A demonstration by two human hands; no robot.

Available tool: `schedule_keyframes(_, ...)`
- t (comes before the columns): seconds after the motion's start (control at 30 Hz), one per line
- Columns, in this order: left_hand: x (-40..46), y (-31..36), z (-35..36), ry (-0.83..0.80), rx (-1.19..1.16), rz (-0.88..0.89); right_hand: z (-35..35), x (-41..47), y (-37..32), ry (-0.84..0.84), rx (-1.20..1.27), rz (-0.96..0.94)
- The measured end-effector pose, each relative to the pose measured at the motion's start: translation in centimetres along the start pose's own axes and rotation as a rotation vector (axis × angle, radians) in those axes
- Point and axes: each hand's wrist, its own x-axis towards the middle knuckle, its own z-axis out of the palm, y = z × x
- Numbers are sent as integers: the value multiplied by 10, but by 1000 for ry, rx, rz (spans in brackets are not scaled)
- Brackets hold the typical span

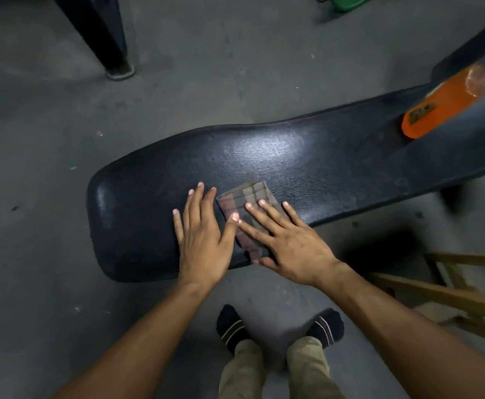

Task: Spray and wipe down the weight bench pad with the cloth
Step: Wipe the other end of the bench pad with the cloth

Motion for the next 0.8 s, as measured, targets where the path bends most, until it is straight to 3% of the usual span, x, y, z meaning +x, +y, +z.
schedule_keyframes(0.27,4,80,49,-76,-29,90,13,-71,68,151,97,307)
schedule_keyframes(0.53,10,166,92,-269,13,124,13,-162,150,246,428,768)
schedule_keyframes(0.8,46,286,119,-301,-11,202,-48,-225,192,693,946,982)
